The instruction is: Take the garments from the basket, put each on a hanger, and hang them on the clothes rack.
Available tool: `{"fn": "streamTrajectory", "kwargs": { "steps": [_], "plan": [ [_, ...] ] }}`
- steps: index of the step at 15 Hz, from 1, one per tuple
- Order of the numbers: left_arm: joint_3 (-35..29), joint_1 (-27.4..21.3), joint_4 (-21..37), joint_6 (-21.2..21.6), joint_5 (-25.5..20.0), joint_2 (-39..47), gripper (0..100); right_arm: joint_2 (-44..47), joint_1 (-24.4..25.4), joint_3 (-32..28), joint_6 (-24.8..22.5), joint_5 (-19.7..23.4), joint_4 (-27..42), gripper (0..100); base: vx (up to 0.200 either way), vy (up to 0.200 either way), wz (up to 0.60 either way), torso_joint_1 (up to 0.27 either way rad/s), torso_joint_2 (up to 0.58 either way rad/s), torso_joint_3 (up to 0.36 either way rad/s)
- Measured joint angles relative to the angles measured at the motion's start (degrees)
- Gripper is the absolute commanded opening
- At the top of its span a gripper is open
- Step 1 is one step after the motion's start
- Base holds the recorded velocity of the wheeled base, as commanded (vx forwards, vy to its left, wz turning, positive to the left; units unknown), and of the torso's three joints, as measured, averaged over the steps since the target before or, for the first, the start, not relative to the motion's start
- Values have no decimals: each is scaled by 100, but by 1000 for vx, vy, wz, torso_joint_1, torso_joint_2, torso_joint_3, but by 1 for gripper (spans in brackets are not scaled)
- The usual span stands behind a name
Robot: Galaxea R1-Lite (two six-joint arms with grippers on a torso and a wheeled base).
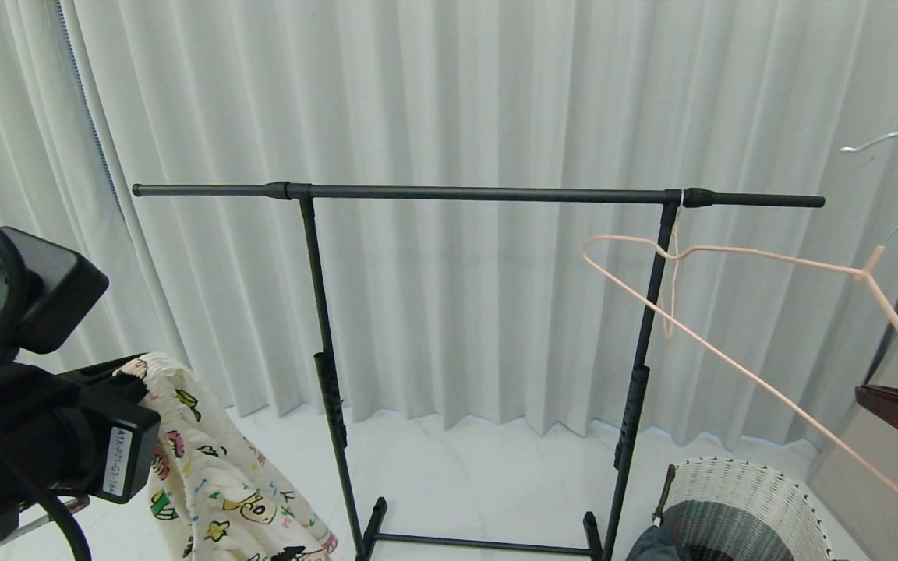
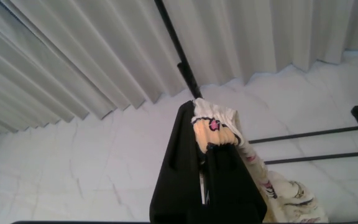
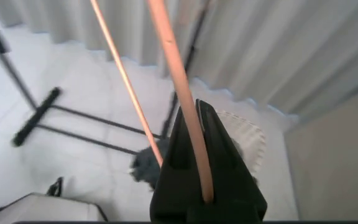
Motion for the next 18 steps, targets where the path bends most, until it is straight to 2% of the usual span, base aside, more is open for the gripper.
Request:
{"fn": "streamTrajectory", "kwargs": {
  "steps": [3,6,7,8,9,11,15,18],
  "plan": [
    [-138,-2,-55,-27,-130,201,0,79,477,-5,116,22,-1,0,0,200,0,1,2,-1],
    [-113,-2,-695,-38,-590,449,0,168,1312,48,430,38,-1,0,0,0,0,0,0,0],
    [-74,-2,-864,-38,-616,540,0,208,1508,68,591,41,-1,0,0,0,0,0,0,0],
    [-15,-28,-1023,-33,-638,664,0,256,1723,90,975,35,7,0,0,0,0,0,0,0],
    [22,-83,-1074,-21,-653,794,0,294,1941,94,1378,33,12,0,0,0,0,0,0,0],
    [0,-149,-1096,-22,-653,1058,0,333,2321,101,1813,22,168,0,0,0,0,0,0,0],
    [-483,-152,-1104,-421,-634,1825,0,412,2965,101,2264,20,416,0,0,0,0,0,0,0],
    [-1023,52,-990,-568,-607,2465,0,553,3084,101,2314,18,692,0,0,0,0,0,0,0]
  ]
}}
